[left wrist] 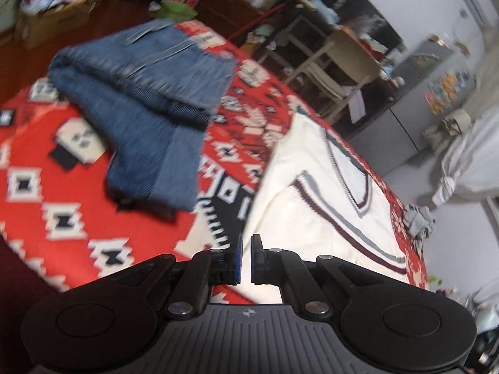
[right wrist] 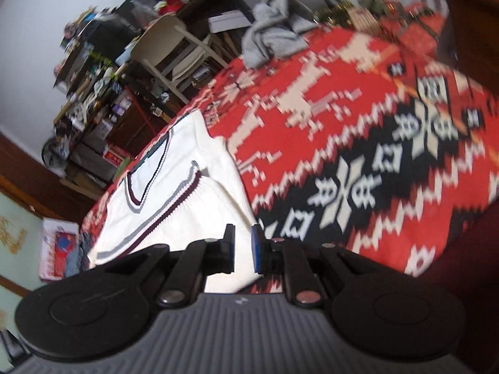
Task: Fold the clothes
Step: 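Open both tools wide and bring them over the sweater's ribbed hem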
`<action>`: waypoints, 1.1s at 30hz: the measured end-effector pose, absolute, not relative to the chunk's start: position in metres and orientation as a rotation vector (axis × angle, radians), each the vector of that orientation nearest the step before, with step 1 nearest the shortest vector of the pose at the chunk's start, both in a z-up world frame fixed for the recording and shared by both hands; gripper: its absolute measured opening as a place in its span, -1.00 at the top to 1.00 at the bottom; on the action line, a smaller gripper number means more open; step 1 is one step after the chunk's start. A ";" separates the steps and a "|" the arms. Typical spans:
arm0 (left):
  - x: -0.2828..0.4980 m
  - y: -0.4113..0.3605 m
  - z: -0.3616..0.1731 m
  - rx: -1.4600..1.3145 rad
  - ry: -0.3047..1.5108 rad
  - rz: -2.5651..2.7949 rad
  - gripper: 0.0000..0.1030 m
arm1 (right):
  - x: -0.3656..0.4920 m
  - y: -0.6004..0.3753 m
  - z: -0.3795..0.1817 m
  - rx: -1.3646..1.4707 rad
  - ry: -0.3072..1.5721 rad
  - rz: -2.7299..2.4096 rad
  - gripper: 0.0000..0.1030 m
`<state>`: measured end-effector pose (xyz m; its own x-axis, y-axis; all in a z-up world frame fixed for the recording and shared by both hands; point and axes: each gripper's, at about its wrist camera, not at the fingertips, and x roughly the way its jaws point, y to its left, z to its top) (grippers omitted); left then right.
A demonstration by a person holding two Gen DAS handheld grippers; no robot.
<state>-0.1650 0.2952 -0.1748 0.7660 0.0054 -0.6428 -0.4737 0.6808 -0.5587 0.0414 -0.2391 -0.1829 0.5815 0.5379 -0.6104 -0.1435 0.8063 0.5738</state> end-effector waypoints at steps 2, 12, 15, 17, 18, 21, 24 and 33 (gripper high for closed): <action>-0.158 0.286 -0.166 -0.722 0.651 0.270 0.90 | 0.039 -0.231 -0.172 0.430 0.845 0.440 0.52; -0.100 0.209 -0.160 -0.306 0.673 0.177 -0.28 | 0.020 -0.153 -0.143 0.056 0.691 0.533 -0.85; -0.088 0.193 -0.169 -0.215 0.686 0.195 -0.34 | 0.014 -0.130 -0.145 -0.037 0.648 0.536 -0.99; -0.082 0.183 -0.175 -0.156 0.696 0.215 -0.34 | 0.012 -0.117 -0.149 -0.086 0.639 0.541 -0.99; -0.079 0.178 -0.177 -0.127 0.700 0.225 -0.35 | 0.014 -0.110 -0.153 -0.105 0.646 0.538 -0.99; -0.073 0.171 -0.184 -0.065 0.729 0.263 -0.69 | 0.017 -0.093 -0.166 -0.158 0.664 0.519 -0.99; -0.069 0.172 -0.192 -0.037 0.767 0.282 -0.73 | 0.022 -0.082 -0.183 -0.213 0.709 0.486 -0.99; -0.065 0.187 -0.202 -0.128 0.805 0.284 -1.00 | 0.025 -0.084 -0.203 -0.151 0.763 0.429 -0.99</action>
